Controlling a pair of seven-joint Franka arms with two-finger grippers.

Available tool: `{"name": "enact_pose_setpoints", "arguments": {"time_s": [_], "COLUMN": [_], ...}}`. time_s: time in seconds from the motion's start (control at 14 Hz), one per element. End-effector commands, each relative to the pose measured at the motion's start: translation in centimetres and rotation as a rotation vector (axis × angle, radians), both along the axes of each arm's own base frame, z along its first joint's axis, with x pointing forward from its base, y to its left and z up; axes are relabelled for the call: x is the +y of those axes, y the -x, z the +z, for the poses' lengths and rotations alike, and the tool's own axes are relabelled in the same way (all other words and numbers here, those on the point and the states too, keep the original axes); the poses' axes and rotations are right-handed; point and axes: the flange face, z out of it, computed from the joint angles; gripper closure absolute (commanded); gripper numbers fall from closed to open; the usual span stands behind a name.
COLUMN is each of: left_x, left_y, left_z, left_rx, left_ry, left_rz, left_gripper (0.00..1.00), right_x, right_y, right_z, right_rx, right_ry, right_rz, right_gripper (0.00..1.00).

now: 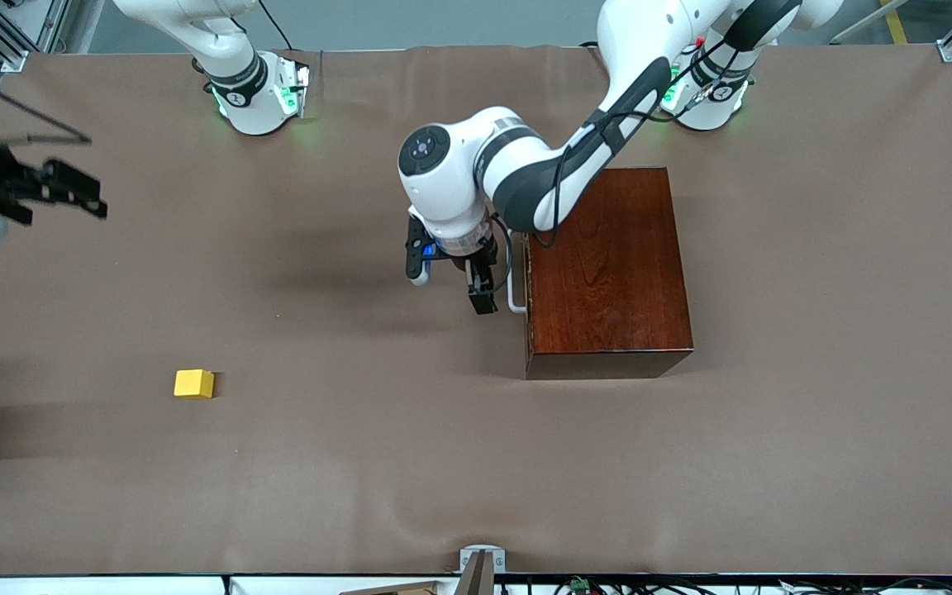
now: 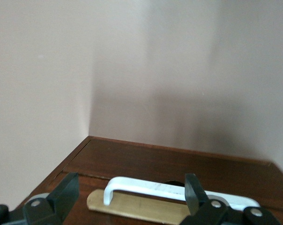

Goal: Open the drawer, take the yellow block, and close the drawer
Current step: 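Release the yellow cube on the table and withdraw both grippers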

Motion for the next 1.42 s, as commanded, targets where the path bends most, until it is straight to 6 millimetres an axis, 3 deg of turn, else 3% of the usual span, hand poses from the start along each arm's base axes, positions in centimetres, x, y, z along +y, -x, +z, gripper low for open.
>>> {"name": "enact_pose_setpoints", "arguments": {"time_s": [0.0, 0.07, 0.28, 0.43, 0.78, 1.14, 1.35], "left_x": [1.6, 3.0, 9.7, 15.4, 31.0, 39.9, 45.6], "left_y": [0.4, 0.1, -3.2, -5.8, -10.8, -9.4, -8.3], "left_z": [7.7, 9.7, 14.8, 17.9, 22.4, 25.1, 24.7], "left_rx": [-0.066, -0.071, -0.092, -0.066, 0.011, 0.062, 0.105], "left_ry": [0.106, 0.130, 0.166, 0.208, 0.245, 0.193, 0.207], "left_rz": [0.257, 0.380, 0.778, 0.953, 1.226, 1.389, 1.437], "left_gripper": [0.00, 0.00, 0.00, 0.00, 0.00, 0.00, 0.00], "right_x": [-0.7, -1.0, -1.3, -0.8, -0.8, -1.3, -2.2], "right_y": [2.2, 2.2, 2.3, 2.2, 2.3, 2.1, 1.9], "right_z": [2.3, 2.6, 2.8, 2.7, 2.8, 3.2, 3.3], "right_rx": [-0.027, -0.040, -0.043, -0.043, -0.037, -0.046, -0.059], "right_ry": [0.008, 0.008, 0.012, 0.019, 0.018, 0.022, 0.013], "right_rz": [-0.013, -0.027, -0.085, -0.094, -0.101, -0.109, -0.124], "right_gripper": [0.00, 0.00, 0.00, 0.00, 0.00, 0.00, 0.00]}}
